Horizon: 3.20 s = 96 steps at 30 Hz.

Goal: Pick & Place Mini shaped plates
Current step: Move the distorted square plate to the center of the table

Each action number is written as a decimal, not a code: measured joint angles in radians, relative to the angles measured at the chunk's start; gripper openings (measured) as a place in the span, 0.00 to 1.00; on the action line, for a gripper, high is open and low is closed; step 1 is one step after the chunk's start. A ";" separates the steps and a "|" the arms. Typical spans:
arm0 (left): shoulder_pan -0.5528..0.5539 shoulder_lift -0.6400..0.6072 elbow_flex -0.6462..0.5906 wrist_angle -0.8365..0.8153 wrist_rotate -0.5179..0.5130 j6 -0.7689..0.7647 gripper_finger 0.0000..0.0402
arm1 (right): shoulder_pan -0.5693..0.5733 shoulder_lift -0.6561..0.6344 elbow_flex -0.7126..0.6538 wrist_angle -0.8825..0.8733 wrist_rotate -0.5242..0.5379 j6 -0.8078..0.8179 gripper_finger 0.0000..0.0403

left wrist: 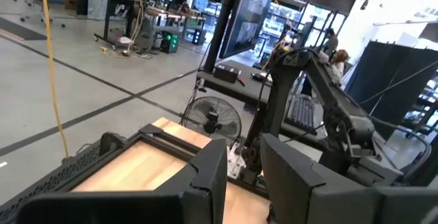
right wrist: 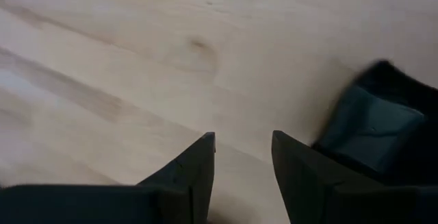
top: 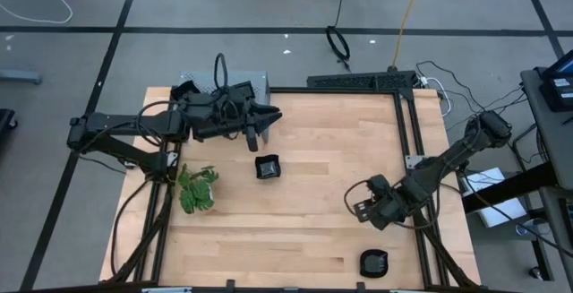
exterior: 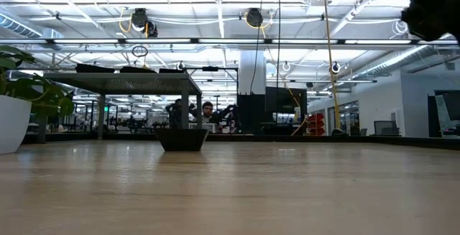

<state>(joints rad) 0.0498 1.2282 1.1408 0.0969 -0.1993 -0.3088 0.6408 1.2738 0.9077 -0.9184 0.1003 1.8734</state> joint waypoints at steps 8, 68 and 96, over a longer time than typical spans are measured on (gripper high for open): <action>0.000 0.000 0.000 -0.026 0.000 0.000 0.23 | 0.016 0.023 0.000 -0.240 -0.052 0.091 0.33; -0.008 0.000 0.000 -0.027 0.000 -0.142 0.23 | -0.289 0.186 -0.114 0.972 0.221 -1.128 0.00; -0.167 0.000 0.000 -0.025 0.151 -0.223 0.23 | -0.412 0.819 0.401 1.267 0.021 -1.947 0.00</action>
<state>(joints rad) -0.1176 1.2282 1.1412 0.0715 -0.0487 -0.5316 0.2283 2.0933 1.3088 0.3491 0.1213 -0.0740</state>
